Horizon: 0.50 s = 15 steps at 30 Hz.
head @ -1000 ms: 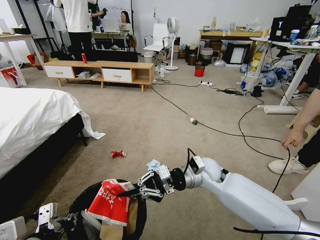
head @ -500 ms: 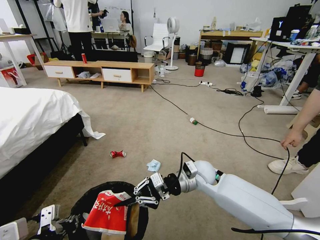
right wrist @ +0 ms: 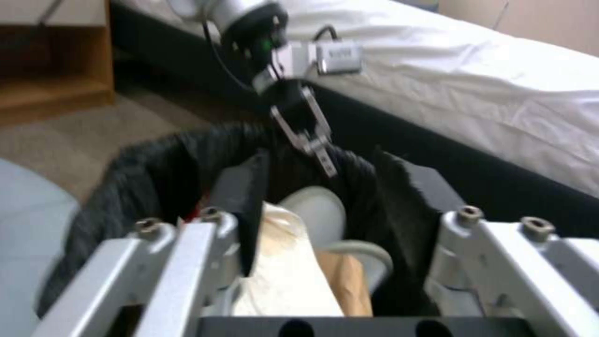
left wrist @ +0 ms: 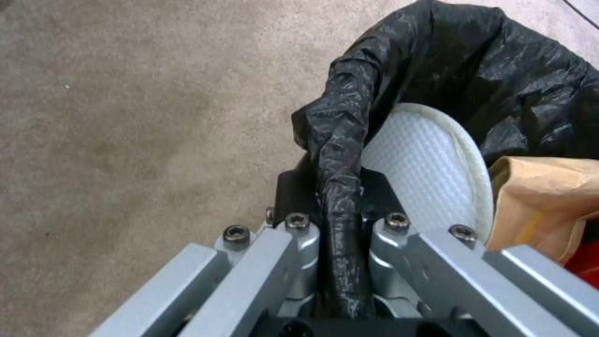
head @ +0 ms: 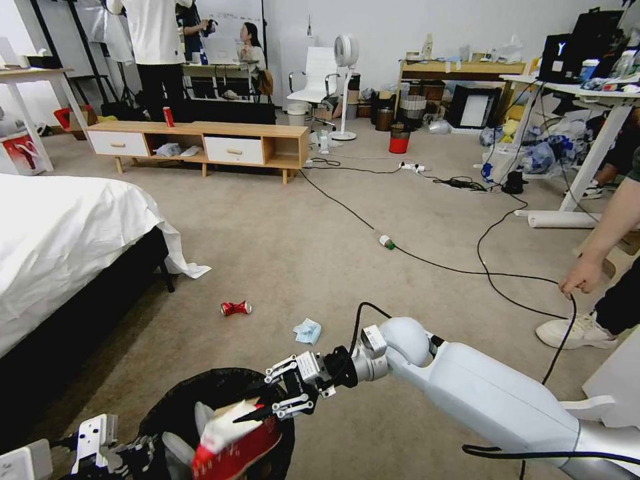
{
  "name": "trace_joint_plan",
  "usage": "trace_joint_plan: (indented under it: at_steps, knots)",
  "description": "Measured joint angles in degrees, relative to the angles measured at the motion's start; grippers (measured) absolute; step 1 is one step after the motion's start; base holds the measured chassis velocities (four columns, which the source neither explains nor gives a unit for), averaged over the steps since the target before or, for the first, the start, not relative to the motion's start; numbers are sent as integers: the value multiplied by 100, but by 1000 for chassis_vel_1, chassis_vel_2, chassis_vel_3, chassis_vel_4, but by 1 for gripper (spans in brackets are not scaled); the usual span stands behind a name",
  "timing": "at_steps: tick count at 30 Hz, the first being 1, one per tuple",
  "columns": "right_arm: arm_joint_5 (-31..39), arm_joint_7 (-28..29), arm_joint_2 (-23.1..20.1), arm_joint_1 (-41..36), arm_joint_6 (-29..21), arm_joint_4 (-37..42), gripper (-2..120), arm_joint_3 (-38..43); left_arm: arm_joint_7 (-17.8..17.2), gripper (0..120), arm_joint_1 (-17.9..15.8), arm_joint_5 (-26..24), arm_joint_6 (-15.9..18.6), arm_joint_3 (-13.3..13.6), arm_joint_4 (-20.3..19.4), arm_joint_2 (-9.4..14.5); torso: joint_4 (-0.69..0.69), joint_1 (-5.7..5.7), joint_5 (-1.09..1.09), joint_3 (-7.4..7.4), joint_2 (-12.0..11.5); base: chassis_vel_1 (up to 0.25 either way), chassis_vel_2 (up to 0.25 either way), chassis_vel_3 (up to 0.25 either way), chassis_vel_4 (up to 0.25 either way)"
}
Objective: Pick up the trash bin and place the garbage on the floor into it.
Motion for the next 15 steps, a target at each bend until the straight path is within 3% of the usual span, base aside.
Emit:
trace_joint_plan:
  at_steps: [11,13,15]
  knots:
    - [-75,17,20,15,89,-88,87,-39,-10,4,10,-15,0,16,0,-10,0,0,0,0,0,0,0,0,0]
    - [46,19,10,15,109,-39,98,-5,-11,4,7,-7,0,26,0,-11,0,0,0,0,0,0,0,0,0]
    - [118,18,8,11,122,-20,99,23,-11,4,4,2,0,31,0,-12,0,0,0,0,0,0,0,0,0]
